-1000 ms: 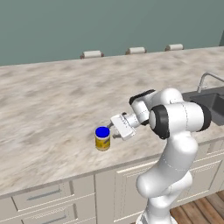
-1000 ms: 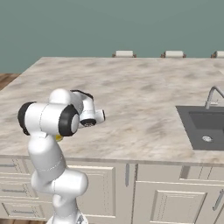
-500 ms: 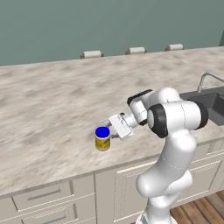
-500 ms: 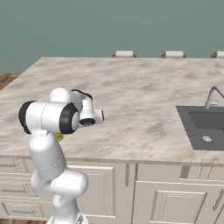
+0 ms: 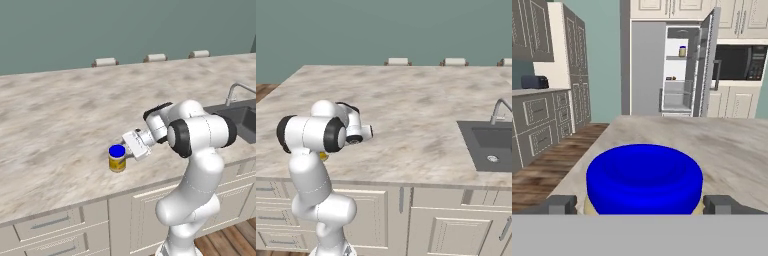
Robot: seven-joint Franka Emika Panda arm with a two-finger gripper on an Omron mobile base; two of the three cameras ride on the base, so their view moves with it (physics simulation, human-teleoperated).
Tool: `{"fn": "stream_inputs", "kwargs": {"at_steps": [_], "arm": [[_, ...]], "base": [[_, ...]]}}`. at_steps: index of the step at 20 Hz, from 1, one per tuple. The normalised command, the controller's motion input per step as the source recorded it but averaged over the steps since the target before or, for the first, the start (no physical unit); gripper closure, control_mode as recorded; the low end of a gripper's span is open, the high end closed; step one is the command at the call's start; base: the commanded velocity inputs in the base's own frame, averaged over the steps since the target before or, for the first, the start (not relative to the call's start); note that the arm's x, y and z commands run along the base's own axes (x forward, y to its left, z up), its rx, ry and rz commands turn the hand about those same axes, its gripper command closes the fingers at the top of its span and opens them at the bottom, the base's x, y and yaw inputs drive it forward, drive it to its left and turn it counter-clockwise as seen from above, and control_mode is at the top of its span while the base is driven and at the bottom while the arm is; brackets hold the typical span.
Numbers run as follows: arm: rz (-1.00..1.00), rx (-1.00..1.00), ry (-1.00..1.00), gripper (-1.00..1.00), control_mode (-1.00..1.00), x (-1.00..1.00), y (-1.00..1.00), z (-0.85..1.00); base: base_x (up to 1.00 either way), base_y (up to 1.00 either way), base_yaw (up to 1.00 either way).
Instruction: Place the mayonnaise and mayonnaise from the counter to the top shelf of the fridge. If the existing items in the fridge are on the top shelf, move them to other shelves.
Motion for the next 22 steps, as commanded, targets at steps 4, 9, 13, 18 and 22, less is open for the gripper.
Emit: {"fn": "stream_inputs", "kwargs": {"at_steps": [4, 9, 13, 18, 22], "arm": [[0.00, 0.00, 0.00, -1.00, -1.00, -0.01, 0.01, 0.00], [0.00, 0.00, 0.00, -1.00, -1.00, -0.08, 0.05, 0.00], [0.00, 0.00, 0.00, -1.00, -1.00, -0.02, 0.10, 0.00], [0.00, 0.00, 0.00, -1.00, -1.00, 0.00, 0.08, 0.00], [0.00, 0.00, 0.00, -1.00, -1.00, 0.00, 0.01, 0.00]], "base": [[0.00, 0.00, 0.00], [0.00, 0.00, 0.00], [0.00, 0.00, 0.00], [0.00, 0.00, 0.00], [0.00, 0.00, 0.00]]}}
